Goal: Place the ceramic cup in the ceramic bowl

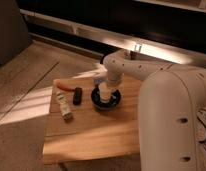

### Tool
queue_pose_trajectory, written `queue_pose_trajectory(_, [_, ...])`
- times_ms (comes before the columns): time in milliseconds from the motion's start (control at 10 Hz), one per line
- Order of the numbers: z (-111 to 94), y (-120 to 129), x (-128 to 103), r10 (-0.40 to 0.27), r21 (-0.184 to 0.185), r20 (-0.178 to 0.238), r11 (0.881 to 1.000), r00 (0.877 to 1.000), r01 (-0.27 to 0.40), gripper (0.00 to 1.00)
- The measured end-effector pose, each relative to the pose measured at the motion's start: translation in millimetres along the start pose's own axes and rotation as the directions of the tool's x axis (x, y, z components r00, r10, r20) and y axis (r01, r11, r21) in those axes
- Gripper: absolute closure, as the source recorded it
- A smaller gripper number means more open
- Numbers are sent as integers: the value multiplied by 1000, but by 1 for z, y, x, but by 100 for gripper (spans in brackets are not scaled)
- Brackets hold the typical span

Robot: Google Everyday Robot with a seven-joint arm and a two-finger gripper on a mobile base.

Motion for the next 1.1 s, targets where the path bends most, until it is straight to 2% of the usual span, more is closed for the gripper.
queue_pose_trajectory(100, [0, -3, -3, 9, 21, -6, 1000, 1000, -8, 100])
queue_pose_trajectory(300, [4, -3, -6, 19, 40, -19, 999, 1000, -18, 100])
queue_pose_trajectory(500, [15, 3, -10, 40, 19, -28, 999, 999, -40, 100])
queue_pose_trajectory(700, [23, 7, -17, 57, -10, -17, 998, 998, -57, 100])
queue_pose_trajectory(900, [27, 6, -21, 63, -19, -7, 998, 998, -63, 100])
queue_pose_trajectory(1000, [30, 6, -22, 57, -25, -2, 998, 998, -57, 94])
queue_pose_trajectory(1100, [31, 7, -24, 48, -31, 4, 998, 999, -48, 84])
